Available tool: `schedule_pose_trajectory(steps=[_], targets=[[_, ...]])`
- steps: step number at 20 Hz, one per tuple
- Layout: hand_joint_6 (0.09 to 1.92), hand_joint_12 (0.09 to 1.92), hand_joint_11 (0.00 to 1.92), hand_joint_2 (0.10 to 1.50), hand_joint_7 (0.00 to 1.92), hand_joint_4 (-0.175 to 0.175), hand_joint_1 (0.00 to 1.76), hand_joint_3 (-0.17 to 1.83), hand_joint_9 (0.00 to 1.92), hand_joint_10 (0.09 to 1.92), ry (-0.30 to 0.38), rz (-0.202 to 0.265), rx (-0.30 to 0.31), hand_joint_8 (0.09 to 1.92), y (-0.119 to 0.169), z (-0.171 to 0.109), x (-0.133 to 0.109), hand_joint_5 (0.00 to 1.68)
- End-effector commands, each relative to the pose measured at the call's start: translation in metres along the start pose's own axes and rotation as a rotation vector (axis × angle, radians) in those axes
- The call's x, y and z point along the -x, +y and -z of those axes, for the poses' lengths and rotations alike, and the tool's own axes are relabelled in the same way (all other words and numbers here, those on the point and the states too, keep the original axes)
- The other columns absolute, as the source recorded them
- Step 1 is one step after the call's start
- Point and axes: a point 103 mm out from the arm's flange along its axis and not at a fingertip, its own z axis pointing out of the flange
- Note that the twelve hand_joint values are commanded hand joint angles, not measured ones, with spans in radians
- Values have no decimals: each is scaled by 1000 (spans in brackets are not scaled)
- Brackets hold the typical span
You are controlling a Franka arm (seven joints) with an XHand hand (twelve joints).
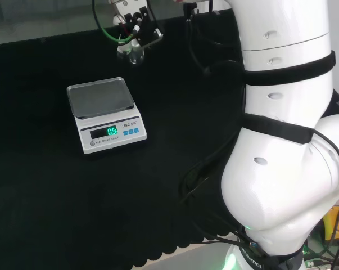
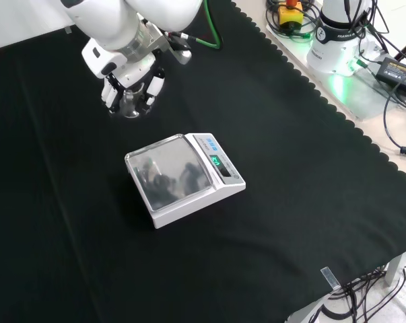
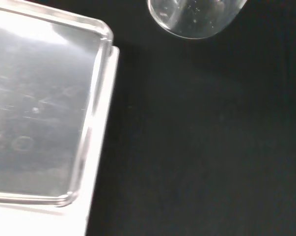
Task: Put the beaker on the electronic balance.
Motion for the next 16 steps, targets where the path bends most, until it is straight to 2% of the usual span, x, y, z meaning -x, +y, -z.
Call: schedule_pose_trajectory(steps=[1, 7, 16], targets=[[584, 624, 1428, 1139, 535, -175, 1123, -175, 1036, 268, 86, 36, -24, 765, 9, -8, -14, 566], [578, 621, 1427, 1138, 532, -175, 1120, -175, 1035, 268, 125, 58, -39, 765, 14, -15, -23, 564], [567, 618, 1424, 1137, 525, -175, 1115, -175, 1030, 267, 123, 100, -56, 765, 9, -24, -46, 560]])
